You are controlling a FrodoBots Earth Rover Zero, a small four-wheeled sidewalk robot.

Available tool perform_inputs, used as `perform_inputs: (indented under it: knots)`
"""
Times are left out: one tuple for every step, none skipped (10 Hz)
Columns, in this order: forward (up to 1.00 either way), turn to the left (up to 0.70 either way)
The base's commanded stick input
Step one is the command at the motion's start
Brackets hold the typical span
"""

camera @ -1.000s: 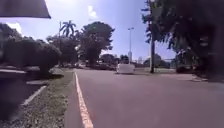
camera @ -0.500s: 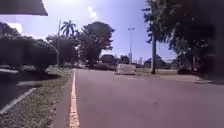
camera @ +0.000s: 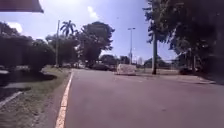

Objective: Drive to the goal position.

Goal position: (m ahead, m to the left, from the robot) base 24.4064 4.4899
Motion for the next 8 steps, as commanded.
perform_inputs:
  knots:
    - [0.70, 0.00]
    - [0.70, 0.35]
    - [0.70, 0.35]
    - [0.70, 0.06]
    - [0.70, 0.00]
    - [0.70, 0.00]
    - [0.70, 0.00]
    - [0.70, 0.00]
